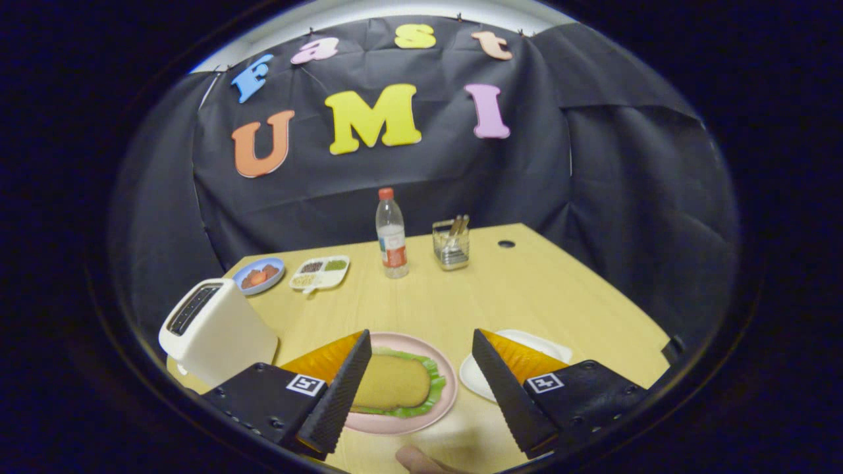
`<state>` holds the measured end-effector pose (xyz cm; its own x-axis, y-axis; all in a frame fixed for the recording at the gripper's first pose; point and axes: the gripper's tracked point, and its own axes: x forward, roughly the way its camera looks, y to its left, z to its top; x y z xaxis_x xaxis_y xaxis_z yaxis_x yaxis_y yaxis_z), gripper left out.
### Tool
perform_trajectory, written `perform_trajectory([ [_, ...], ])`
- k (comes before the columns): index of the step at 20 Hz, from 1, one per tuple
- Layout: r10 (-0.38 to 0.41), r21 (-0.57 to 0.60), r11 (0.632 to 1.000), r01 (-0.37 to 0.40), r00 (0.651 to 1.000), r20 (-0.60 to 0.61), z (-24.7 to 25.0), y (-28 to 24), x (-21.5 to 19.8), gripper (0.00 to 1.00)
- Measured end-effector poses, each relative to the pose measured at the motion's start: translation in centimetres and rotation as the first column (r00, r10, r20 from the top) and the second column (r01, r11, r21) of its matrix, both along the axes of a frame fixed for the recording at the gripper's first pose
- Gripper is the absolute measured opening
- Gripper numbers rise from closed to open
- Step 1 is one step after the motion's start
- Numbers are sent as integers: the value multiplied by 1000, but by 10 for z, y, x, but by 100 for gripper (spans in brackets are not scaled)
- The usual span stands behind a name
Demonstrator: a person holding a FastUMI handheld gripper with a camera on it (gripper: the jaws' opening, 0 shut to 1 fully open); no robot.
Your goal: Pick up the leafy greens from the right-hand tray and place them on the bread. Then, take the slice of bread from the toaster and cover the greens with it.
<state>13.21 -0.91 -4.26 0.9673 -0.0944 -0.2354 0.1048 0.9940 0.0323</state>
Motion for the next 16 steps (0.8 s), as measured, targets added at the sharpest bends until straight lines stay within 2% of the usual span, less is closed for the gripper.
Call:
perform_trajectory([
  [4, -4, -88, 996, 25, 973, 229, 78, 0, -69, 96],
  [7, 11, -109, 994, 28, 941, 339, 114, 3, -121, 96],
  [9, 17, -120, 992, 32, 921, 390, 132, 5, -150, 96],
  [12, -8, -143, 986, 80, 896, 445, 151, -2, -183, 95],
  [16, -5, -141, 987, 82, 878, 479, 157, 4, -202, 94],
])
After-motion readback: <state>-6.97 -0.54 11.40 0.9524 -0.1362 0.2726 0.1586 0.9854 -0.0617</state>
